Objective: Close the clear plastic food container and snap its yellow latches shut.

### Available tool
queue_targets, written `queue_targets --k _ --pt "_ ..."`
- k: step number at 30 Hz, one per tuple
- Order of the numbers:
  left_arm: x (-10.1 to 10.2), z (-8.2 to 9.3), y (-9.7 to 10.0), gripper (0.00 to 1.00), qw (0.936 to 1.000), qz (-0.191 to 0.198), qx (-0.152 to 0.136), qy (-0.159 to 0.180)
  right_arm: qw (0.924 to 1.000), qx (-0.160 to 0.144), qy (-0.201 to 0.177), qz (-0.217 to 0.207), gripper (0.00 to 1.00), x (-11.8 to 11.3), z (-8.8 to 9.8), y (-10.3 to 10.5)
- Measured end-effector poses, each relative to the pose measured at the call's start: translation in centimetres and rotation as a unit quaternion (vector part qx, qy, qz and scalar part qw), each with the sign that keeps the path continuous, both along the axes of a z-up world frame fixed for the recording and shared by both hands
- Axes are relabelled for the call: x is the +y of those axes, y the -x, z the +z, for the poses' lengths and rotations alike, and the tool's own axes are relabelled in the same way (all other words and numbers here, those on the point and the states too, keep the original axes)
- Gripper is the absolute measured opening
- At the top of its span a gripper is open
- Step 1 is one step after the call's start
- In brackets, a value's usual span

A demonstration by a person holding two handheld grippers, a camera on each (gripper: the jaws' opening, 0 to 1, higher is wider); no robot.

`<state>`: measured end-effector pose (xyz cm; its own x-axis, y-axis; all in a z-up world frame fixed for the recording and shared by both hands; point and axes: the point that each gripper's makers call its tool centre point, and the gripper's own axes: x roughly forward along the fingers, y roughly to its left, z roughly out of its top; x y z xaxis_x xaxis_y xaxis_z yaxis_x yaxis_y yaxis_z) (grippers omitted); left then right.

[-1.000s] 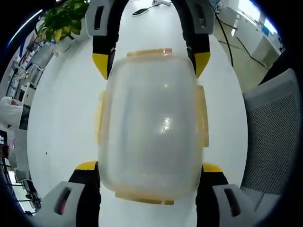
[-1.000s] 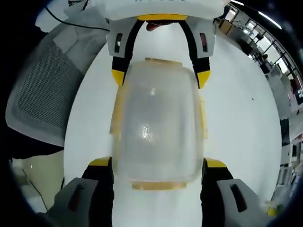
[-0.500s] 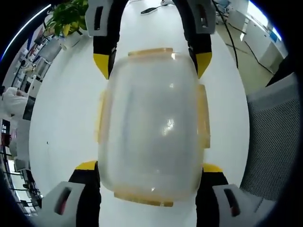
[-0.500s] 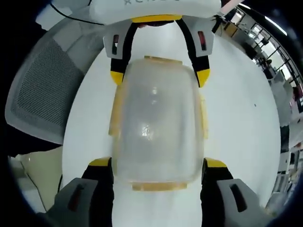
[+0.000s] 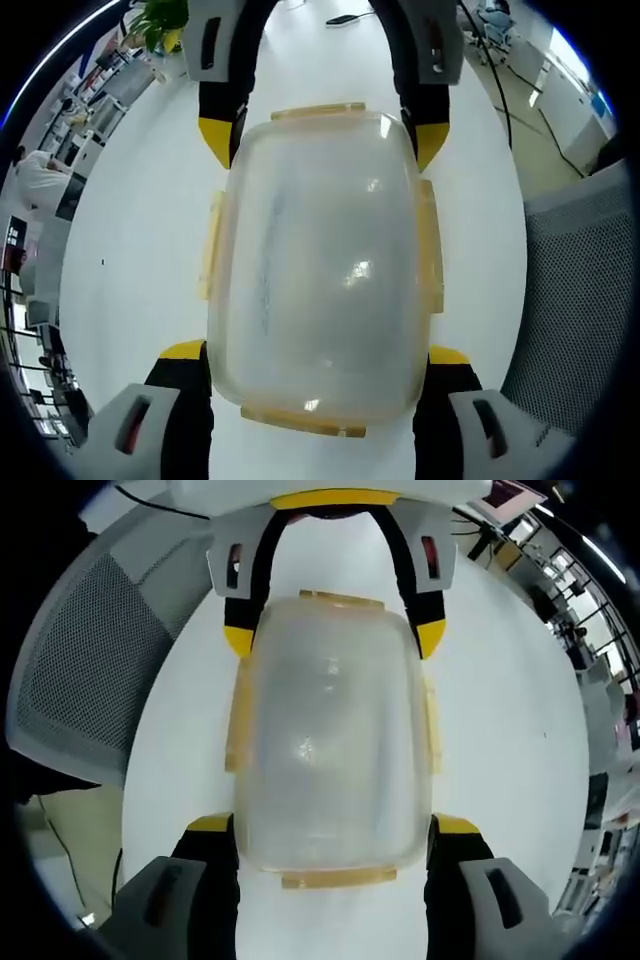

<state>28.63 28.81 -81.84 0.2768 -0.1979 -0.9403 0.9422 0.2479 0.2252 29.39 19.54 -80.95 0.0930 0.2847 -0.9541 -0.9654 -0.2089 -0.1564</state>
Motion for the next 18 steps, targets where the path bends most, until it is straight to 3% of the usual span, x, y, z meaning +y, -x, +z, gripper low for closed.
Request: queue_targets --k 10,18 --pt "2.6 0.0 -0.6 0.80 0.9999 0.012 0.001 -0.001 1.0000 0.001 0.000 0.009 0.74 2.7 0.0 -0.9" --pt "5.1 -0.2 -2.1 0.81 0.9996 -0.011 -0.006 -0.025 0.9998 0.002 -0.004 -0.020 0.74 5.0 0.0 -1.7"
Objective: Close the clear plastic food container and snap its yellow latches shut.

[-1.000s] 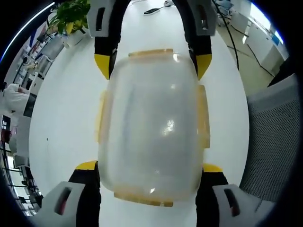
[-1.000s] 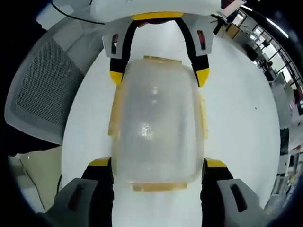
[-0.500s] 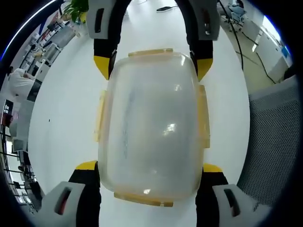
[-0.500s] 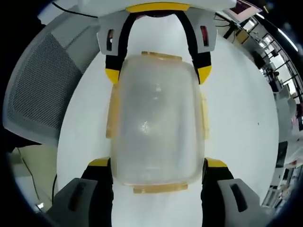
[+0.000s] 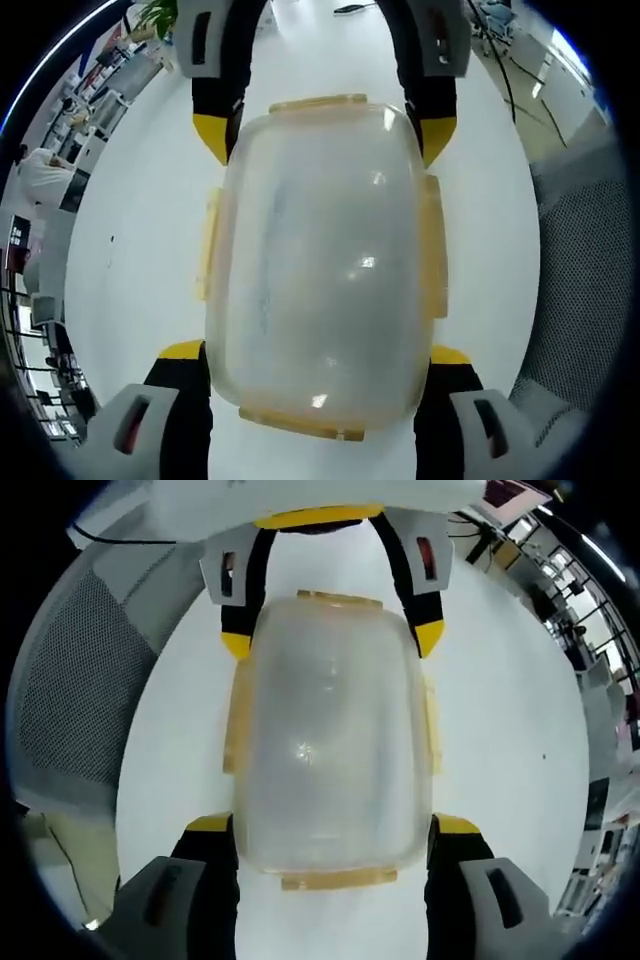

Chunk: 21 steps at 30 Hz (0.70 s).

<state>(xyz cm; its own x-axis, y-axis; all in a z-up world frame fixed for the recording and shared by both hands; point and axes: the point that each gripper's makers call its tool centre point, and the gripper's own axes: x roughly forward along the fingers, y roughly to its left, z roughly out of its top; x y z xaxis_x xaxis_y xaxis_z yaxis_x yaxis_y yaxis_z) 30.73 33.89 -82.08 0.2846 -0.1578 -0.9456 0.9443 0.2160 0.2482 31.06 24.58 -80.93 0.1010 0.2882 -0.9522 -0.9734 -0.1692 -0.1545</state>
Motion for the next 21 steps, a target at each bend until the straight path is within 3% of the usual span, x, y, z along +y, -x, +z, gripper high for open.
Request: queue_targets --k 21 --pt "2.9 0.1 -4.3 0.82 0.9977 -0.068 0.002 0.004 0.9971 -0.009 0.004 -0.075 0.74 2.8 -0.1 -3.0"
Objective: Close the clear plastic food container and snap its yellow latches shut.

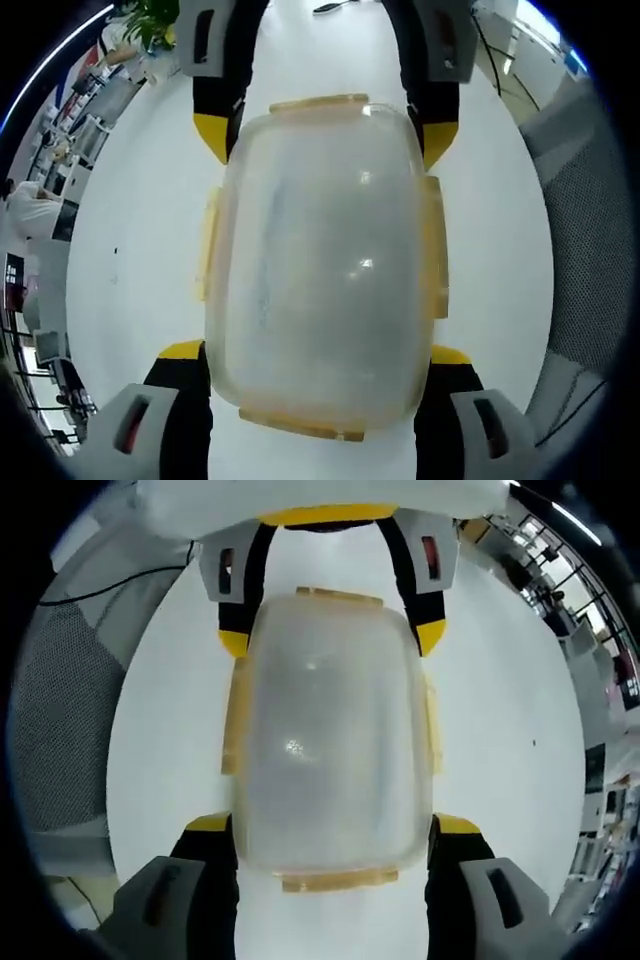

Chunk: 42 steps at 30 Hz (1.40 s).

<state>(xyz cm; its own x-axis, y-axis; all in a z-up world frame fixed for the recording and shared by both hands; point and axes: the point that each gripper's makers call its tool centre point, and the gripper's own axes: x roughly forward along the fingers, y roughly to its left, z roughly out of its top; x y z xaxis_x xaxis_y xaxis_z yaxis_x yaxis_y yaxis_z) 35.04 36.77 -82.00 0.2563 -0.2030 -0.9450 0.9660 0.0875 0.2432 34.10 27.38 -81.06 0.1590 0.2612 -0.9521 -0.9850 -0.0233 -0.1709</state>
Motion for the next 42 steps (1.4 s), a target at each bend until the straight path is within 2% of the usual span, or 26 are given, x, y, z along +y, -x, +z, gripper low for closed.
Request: queue_targets --k 15,30,36,42 --pt "0.4 0.0 -3.2 0.82 0.9997 -0.024 -0.002 0.006 0.9996 -0.006 0.004 -0.028 0.75 0.5 -0.1 -2.9" --pt "0.0 0.0 -6.6 0.82 0.9997 -0.023 -0.005 0.007 0.9994 -0.016 -0.003 -0.030 0.76 0.3 -0.2 -6.2" --pt "0.0 0.2 -7.6 0.82 0.9996 -0.023 -0.005 0.018 0.9994 -0.017 -0.003 -0.031 0.77 0.2 -0.2 -7.3" --pt "0.0 0.2 -7.6 0.82 0.9996 -0.024 -0.005 0.014 0.9993 -0.016 0.000 -0.032 0.77 0.2 -0.2 -7.3"
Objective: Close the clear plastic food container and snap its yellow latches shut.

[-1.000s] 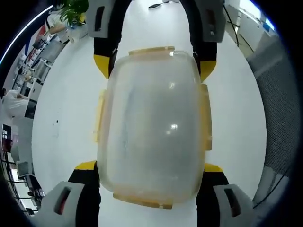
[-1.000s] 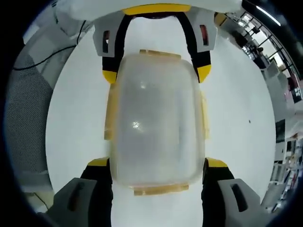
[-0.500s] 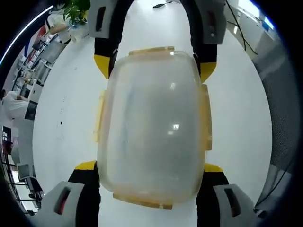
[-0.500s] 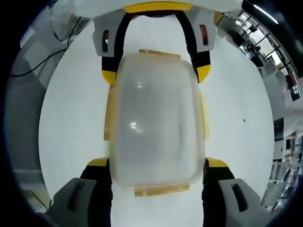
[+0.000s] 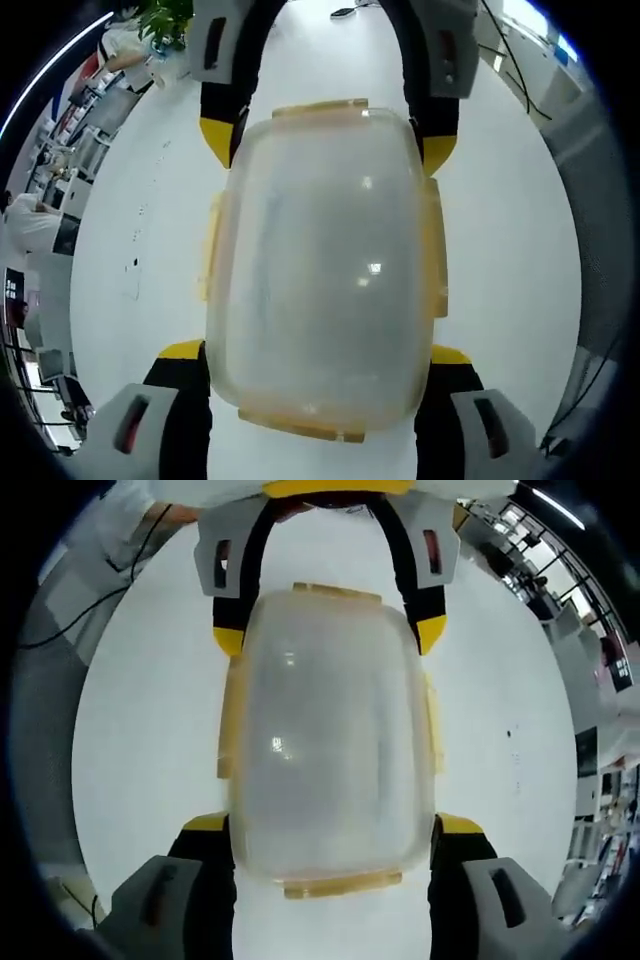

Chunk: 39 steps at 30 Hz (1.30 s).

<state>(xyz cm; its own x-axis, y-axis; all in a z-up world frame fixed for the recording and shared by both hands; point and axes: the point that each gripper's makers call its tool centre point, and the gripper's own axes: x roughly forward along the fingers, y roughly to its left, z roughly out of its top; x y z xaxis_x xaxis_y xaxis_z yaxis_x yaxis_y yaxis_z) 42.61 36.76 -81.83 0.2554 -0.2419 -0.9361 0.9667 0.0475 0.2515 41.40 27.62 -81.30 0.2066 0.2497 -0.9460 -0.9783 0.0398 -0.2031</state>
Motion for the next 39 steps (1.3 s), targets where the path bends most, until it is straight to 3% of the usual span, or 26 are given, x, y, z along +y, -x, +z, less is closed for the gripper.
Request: queue_targets --k 14,21,23,25,28,30,34,36,39 --pt "0.2 0.2 0.1 0.83 0.9997 -0.022 -0.002 0.009 0.9997 -0.020 -0.006 0.012 0.77 -0.2 0.3 -0.2" --pt "0.1 0.7 0.1 0.88 0.9981 -0.008 -0.022 0.057 0.9960 -0.015 -0.074 -0.047 0.84 -0.5 0.8 -0.1" --pt "0.3 0.9 -0.2 0.87 0.9972 0.002 -0.034 0.067 0.9944 -0.024 -0.083 -0.061 0.85 -1.2 0.9 -0.1" --pt "0.2 1.4 -0.4 0.87 0.9940 0.027 -0.044 0.097 0.9907 -0.027 -0.103 -0.085 0.85 -1.6 0.8 0.0" --pt "0.2 1.8 -0.2 0.87 0.9855 0.064 -0.036 0.153 0.9822 -0.034 -0.154 -0.102 0.87 -1.5 1.3 0.2" --pt "0.5 2.0 -0.1 0.87 0.9800 0.085 -0.038 0.176 0.9795 -0.051 -0.159 -0.113 0.89 -1.9 1.3 0.3" --pt "1.2 1.9 0.3 0.87 0.9641 0.132 -0.044 0.226 0.9723 -0.042 -0.177 -0.147 0.89 -2.3 0.7 1.0" --pt "1.6 2.0 0.6 0.87 0.9526 0.161 -0.044 0.254 0.9673 -0.038 -0.188 -0.165 0.89 -2.4 0.3 1.3" --pt "1.9 2.2 1.3 0.87 0.9268 0.211 -0.031 0.309 0.9442 -0.018 -0.256 -0.207 0.91 -1.5 0.9 2.2"
